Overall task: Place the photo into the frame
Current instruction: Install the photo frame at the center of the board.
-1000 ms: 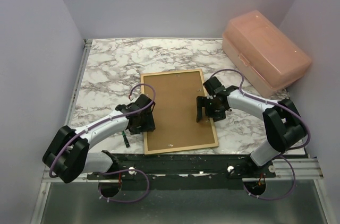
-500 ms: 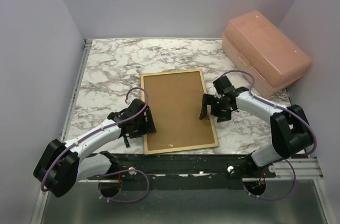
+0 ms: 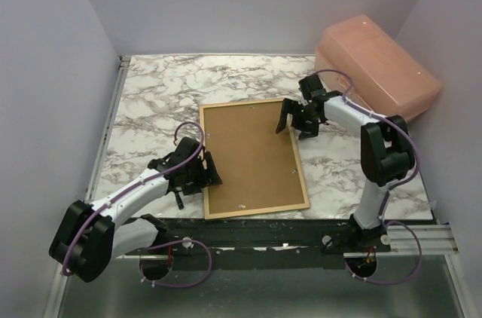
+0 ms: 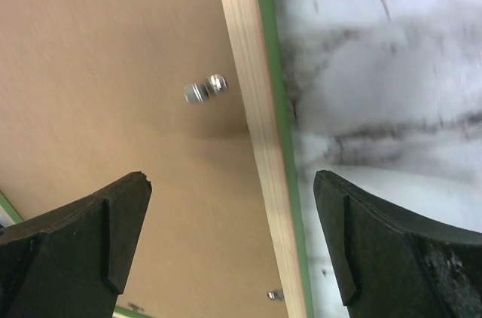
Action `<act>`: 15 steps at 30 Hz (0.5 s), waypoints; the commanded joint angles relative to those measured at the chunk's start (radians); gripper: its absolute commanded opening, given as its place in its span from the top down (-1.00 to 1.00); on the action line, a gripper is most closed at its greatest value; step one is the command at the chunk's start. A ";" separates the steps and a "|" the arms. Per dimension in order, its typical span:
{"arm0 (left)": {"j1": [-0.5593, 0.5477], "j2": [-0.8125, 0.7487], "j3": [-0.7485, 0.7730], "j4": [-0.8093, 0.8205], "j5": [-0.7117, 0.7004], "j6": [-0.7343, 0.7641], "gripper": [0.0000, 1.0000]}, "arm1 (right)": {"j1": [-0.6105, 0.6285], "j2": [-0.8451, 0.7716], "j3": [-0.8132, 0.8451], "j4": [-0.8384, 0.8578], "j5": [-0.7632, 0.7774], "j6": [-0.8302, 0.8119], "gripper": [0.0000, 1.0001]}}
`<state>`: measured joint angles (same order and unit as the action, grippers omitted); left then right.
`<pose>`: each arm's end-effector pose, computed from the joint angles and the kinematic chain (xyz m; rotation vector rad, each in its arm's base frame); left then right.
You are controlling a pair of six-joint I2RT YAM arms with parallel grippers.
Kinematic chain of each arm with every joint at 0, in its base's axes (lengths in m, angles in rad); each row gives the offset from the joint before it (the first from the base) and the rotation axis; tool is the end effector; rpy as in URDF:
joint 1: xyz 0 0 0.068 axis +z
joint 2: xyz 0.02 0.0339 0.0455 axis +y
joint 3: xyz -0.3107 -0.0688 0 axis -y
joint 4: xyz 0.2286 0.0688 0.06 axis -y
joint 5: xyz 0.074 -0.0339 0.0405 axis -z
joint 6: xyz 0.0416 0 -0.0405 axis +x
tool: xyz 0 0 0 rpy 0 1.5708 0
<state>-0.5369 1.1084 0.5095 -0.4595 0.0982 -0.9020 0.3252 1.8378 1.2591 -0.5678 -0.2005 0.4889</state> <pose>0.1359 -0.0857 0.2117 -0.4664 2.7224 -0.5788 0.3512 0.1272 0.2338 0.1678 2.7844 0.4954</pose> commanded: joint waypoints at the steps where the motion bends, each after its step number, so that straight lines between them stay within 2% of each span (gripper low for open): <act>1: 0.009 -0.002 -0.042 0.021 0.028 0.021 -0.59 | -0.006 0.121 0.142 -0.033 0.043 -0.007 -0.98; 4: 0.011 0.001 -0.047 0.029 0.031 0.028 -0.59 | -0.006 0.203 0.228 -0.066 0.107 0.012 -0.96; 9: 0.012 0.008 -0.053 0.034 0.035 0.035 -0.58 | -0.006 0.277 0.294 -0.078 0.162 0.040 -0.78; 12: 0.012 0.010 -0.058 0.043 0.039 0.034 -0.58 | -0.006 0.310 0.316 -0.081 0.170 0.042 -0.54; 15: 0.012 0.013 -0.065 0.049 0.042 0.034 -0.57 | -0.006 0.326 0.315 -0.084 0.175 0.025 -0.40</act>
<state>-0.5293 1.1015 0.4900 -0.4084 0.1307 -0.8864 0.3252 2.0998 1.5707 -0.6239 -0.0780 0.5224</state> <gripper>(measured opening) 0.789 0.726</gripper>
